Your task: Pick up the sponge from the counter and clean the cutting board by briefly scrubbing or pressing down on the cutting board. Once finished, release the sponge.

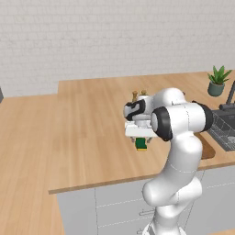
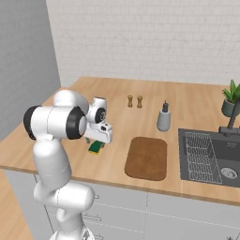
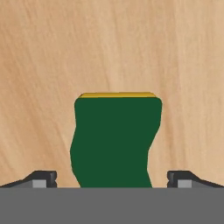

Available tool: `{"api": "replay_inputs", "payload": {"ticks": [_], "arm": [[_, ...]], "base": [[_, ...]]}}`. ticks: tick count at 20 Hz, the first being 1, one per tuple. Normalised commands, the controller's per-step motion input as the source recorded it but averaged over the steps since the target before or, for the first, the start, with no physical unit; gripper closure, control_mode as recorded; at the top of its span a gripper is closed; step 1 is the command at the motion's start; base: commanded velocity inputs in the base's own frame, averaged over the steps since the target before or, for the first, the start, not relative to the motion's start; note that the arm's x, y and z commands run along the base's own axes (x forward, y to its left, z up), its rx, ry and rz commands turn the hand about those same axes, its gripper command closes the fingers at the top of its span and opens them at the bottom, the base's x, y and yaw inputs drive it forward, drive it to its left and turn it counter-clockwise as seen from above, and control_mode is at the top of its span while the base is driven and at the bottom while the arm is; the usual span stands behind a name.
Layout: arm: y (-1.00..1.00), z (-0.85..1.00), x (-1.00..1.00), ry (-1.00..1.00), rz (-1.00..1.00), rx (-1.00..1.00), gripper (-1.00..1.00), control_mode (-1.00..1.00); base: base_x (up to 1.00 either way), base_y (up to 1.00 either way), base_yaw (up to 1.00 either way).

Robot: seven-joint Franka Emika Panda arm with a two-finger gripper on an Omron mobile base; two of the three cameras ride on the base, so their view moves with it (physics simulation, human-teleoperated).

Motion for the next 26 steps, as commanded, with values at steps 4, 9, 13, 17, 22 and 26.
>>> {"api": "replay_inputs", "payload": {"ticks": [4,9,13,17,22,26], "arm": [[0.00,-0.20,0.00,0.01,0.00,0.00,-1.00,-1.00],[0.00,-0.10,0.00,0.00,0.00,0.00,-1.00,-1.00],[0.00,-0.12,0.00,0.00,0.00,0.00,-1.00,-1.00],[0.00,-0.12,0.00,0.00,0.00,0.00,-1.00,-1.00],[0.00,-0.09,0.00,0.00,0.00,0.00,1.00,-1.00],[0.06,0.00,0.00,0.01,0.00,0.00,1.00,-1.00]], "base": [[0.00,0.00,0.00],[0.00,0.00,0.00],[0.00,0.00,0.00],[0.00,0.00,0.00],[0.00,0.00,0.00],[0.00,0.00,0.00]]}}
